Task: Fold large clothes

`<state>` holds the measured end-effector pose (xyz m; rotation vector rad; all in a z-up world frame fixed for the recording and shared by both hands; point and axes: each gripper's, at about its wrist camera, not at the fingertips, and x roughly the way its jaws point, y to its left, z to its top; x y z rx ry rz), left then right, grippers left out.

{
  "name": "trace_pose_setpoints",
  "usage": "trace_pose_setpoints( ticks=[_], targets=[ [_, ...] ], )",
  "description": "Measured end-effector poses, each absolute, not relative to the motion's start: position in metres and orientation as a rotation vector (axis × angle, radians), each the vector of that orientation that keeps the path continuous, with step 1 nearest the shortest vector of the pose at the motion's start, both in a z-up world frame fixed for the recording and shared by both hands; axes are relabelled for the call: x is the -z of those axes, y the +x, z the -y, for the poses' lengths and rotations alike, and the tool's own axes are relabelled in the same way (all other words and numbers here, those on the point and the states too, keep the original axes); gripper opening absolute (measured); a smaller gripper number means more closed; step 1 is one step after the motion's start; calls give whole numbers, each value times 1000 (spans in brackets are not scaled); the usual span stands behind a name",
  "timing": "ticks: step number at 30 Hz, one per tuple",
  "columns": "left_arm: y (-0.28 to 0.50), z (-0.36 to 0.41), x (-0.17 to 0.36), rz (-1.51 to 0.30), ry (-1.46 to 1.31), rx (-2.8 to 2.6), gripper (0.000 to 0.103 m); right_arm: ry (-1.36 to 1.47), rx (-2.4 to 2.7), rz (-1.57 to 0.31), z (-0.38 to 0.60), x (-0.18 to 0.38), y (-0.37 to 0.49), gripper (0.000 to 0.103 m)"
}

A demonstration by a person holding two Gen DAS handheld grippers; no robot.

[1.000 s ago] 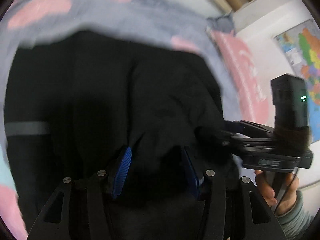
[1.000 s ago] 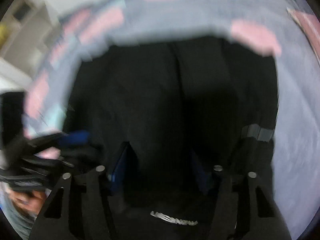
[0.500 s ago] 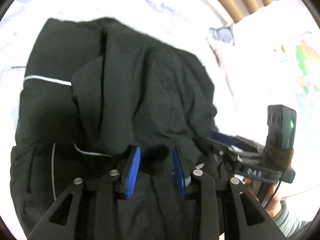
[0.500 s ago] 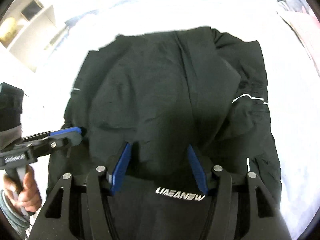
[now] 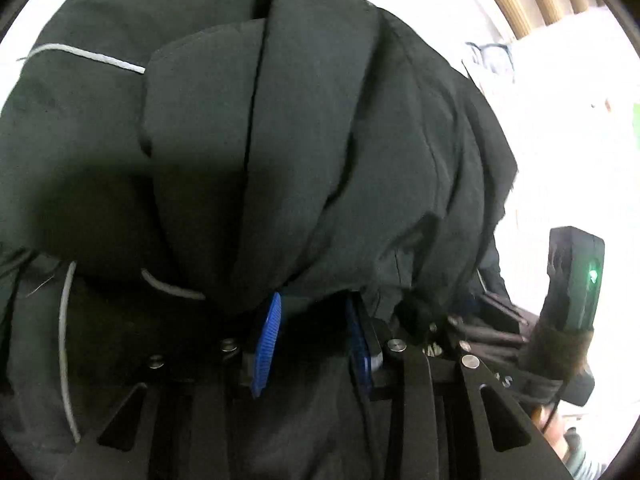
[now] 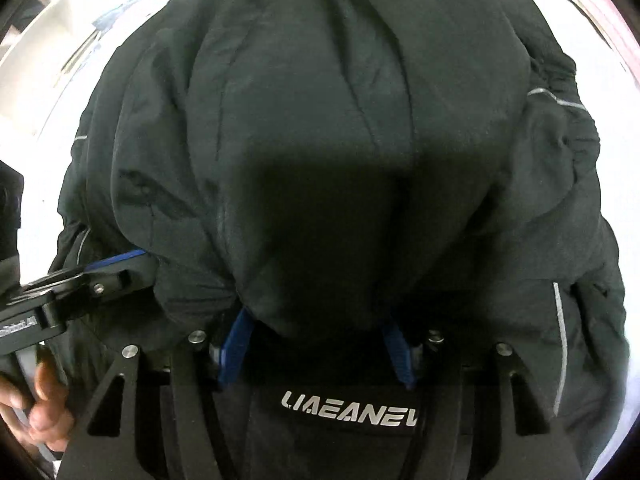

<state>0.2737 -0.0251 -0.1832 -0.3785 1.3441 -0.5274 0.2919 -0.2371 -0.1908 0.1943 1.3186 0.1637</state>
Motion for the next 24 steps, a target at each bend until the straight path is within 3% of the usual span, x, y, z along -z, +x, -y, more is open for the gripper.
trace_pose_setpoints(
  ticks=[7,10,16,24],
  targets=[
    [207,-28,135,-1309,-390,548,36,301,-239,-1318,258,171,265,62],
    [175,-71,126,-1335,-422,506,58,263,-242,-1330,262,163,248,62],
    [141,-154,113,-1305,-485,328,58,120,-188,-1317,262,143,215,62],
    [123,-197,128,-1341,-517,173,58,54,-66,-1332,307,125,162,62]
  ],
)
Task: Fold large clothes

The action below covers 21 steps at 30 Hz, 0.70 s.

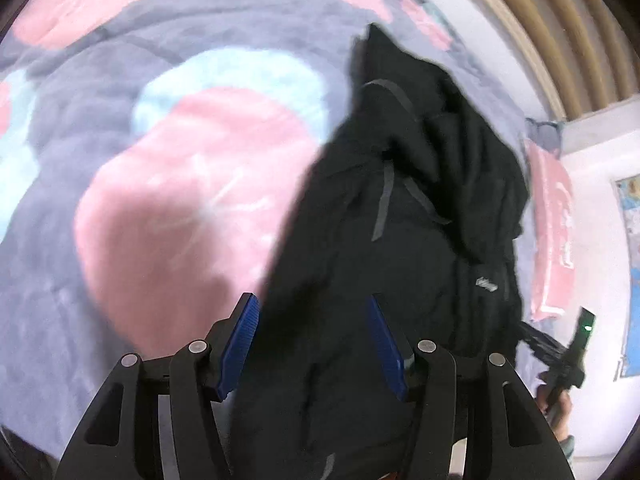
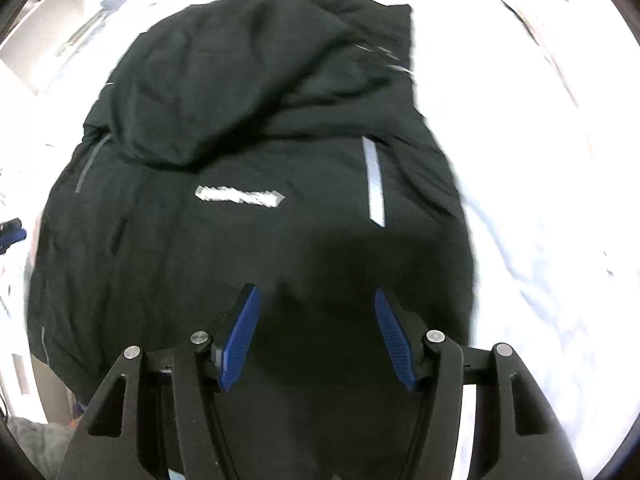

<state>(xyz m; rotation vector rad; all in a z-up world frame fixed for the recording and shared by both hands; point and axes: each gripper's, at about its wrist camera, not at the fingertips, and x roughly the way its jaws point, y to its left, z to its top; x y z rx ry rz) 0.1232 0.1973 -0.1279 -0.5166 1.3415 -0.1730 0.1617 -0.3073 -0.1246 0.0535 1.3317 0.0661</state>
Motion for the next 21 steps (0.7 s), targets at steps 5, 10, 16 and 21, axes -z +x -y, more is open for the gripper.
trace_pose_setpoints(
  ticks=[5,10,16,21],
  targets=[
    [97,-205,157,-1442,-533,153,58,138,26,-1387,351,134,134,62],
    [79,-210,176,-1491,-554,146,58,290,79,-1418,399,142,106,62],
    [70,-203,189,-1531,-544,173,58,407,93,-1451,420,158,90,62],
    [68,-194,192,-1569,-591,257,58,432,88,-1488,424,167,78,63]
  ],
)
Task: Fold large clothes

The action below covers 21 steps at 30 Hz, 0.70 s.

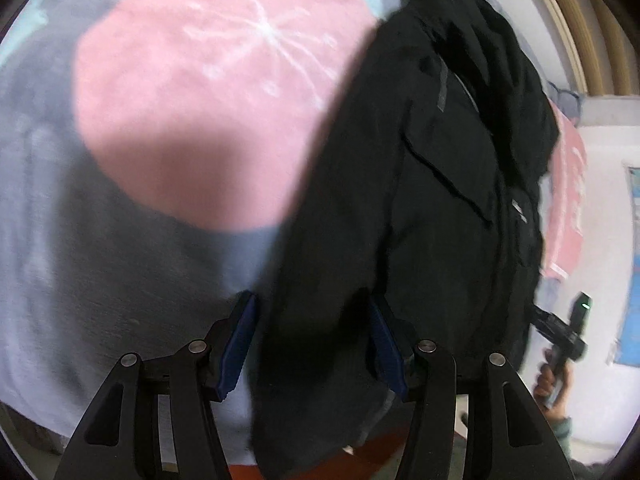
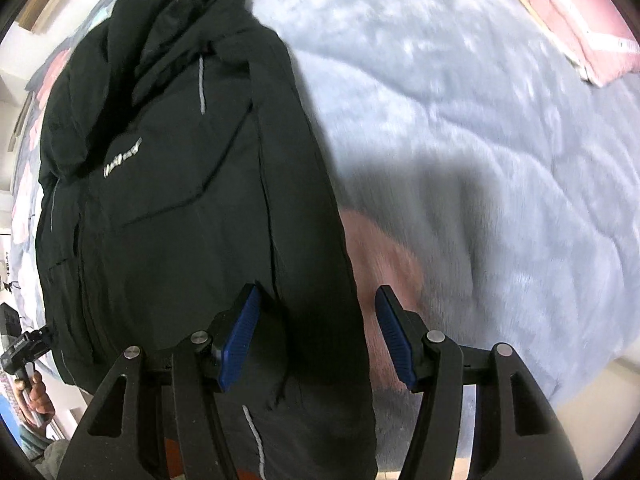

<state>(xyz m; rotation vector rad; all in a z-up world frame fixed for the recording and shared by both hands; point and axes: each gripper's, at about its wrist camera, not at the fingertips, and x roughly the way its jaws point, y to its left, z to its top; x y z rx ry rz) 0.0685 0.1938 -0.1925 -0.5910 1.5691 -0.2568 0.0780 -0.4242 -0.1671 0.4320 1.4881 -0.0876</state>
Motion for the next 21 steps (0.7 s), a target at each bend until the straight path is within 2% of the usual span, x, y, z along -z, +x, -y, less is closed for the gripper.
trace_pose_setpoints(
  ticks=[5,6,7,13,21],
  targets=[
    [68,-175,186,-1569,-660,390,62,485,26,-1521,421,173,66,63],
    [67,-171,183,-1559,-671,410,62,486,-5,-1522,418,170,64,61],
    [66,-167,180,-1546,-685,429,62,477,-39,-1519,414,165,62,52],
    [58,-166,156,-1438,-824,550,62,479,-202,-1496,397,137,49,50],
    [34,-156,200,-1624,-747,475,62,472,-165,-1644,391,176,26,50]
  ],
)
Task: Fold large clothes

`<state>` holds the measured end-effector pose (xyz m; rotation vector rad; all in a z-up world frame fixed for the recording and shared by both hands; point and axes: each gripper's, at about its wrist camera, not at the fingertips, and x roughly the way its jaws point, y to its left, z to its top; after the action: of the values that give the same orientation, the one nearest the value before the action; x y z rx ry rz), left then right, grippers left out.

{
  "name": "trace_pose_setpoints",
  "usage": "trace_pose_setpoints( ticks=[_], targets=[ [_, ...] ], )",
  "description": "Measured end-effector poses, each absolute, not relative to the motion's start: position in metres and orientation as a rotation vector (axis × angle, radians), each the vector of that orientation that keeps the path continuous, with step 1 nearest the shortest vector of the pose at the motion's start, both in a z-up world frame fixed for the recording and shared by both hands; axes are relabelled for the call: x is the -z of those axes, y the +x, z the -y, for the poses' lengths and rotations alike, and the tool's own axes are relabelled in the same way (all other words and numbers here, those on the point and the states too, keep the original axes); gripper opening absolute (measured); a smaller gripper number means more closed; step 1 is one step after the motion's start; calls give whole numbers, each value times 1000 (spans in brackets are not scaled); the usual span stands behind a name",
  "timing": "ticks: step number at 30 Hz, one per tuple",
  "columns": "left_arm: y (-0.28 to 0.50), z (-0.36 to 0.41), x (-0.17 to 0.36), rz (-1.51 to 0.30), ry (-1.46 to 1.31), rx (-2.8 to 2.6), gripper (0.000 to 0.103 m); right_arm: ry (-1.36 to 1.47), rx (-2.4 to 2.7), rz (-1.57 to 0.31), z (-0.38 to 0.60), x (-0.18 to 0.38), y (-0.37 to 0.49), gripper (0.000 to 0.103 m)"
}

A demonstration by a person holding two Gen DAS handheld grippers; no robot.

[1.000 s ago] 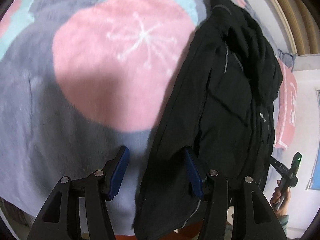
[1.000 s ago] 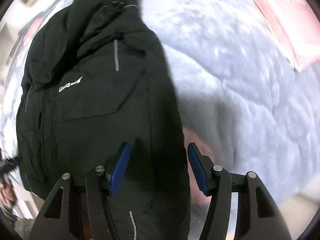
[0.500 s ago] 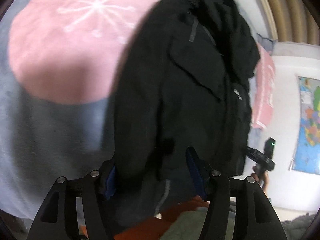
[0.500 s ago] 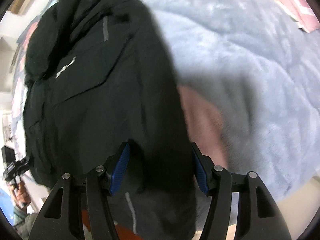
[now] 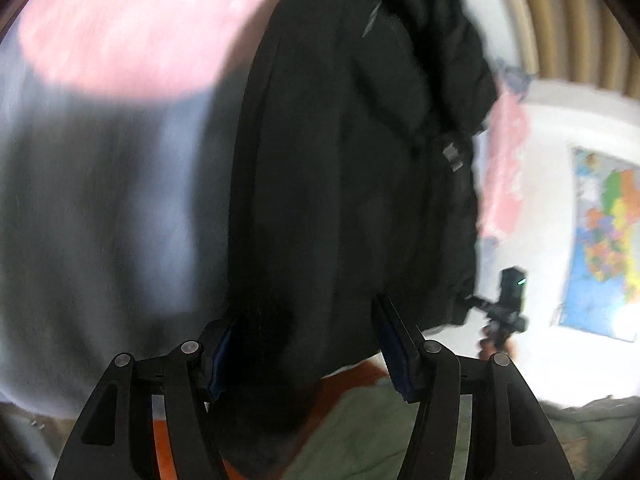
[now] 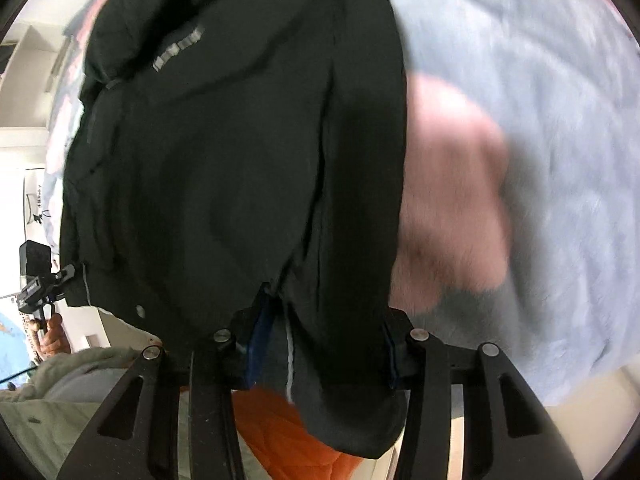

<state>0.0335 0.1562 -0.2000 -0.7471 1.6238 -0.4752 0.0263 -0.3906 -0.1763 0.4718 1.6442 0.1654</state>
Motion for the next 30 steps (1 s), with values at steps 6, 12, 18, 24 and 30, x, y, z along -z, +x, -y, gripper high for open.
trace_pose_setpoints(
  ticks=[6,12,18,24,30],
  targets=[
    [41,-144,178,-1535,-797,543,24,587,-327,-1505,376,137,27,36],
    [57,-128,182,-1588,-745,573,24,499,-330,-1594,357,154,24,36],
    [58,-118,188,-1601,-695,507,15,524,-267,-1571,370,156,22,22],
    [96,-118,134,-1417,-763,574,12,517,-328,-1407,367,91,51,18],
    [160,-140,77,-1220,-846,600,12,626,-346,-1191,395,23,100,18]
  ],
)
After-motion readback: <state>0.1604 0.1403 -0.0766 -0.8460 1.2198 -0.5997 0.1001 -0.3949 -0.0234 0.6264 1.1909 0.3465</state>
